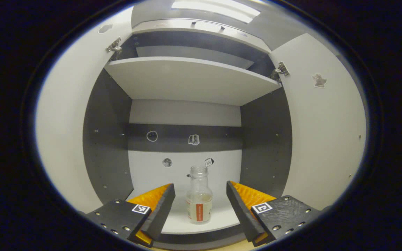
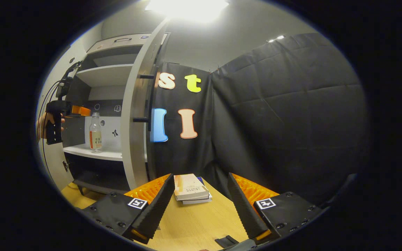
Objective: Grasp the bottle in the cabinet with the left hand and place it on the coaster, then close the right door with the right hand and the left door with the left hand.
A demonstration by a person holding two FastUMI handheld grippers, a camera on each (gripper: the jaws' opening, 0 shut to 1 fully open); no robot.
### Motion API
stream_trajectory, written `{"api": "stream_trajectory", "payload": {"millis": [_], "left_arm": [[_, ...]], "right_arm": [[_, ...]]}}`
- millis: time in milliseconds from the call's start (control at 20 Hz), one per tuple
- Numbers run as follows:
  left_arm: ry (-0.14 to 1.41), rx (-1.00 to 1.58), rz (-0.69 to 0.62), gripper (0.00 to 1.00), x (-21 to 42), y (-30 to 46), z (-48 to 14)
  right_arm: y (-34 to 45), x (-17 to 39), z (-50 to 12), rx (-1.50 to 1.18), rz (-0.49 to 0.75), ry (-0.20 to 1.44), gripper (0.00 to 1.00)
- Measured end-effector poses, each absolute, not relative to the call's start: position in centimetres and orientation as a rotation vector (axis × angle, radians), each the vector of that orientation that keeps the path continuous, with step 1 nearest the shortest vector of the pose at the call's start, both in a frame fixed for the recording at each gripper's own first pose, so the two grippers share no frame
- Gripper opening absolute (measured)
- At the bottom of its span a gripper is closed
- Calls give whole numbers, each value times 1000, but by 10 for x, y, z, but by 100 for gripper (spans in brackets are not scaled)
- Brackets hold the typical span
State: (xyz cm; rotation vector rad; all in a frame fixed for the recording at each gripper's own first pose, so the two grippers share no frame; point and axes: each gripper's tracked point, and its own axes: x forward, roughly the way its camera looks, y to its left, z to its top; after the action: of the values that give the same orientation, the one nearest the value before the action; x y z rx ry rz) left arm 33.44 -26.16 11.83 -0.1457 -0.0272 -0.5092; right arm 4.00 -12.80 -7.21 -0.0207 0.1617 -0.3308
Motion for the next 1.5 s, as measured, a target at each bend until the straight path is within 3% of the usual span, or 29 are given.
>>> {"api": "stream_trajectory", "payload": {"millis": [600, 800, 1050, 1500], "left_arm": [[44, -110, -530, 88, 409, -298, 93], [43, -98, -512, 47, 412, -297, 91], [33, -115, -539, 46, 395, -287, 98], [-4, -111, -483, 45, 307, -228, 103]], "right_arm": [[-125, 40, -84, -32, -380, 211, 97], [-123, 40, -84, -54, -373, 208, 97], [-119, 40, -82, -14, -344, 200, 96], [-107, 30, -35, 50, -190, 185, 96]]}}
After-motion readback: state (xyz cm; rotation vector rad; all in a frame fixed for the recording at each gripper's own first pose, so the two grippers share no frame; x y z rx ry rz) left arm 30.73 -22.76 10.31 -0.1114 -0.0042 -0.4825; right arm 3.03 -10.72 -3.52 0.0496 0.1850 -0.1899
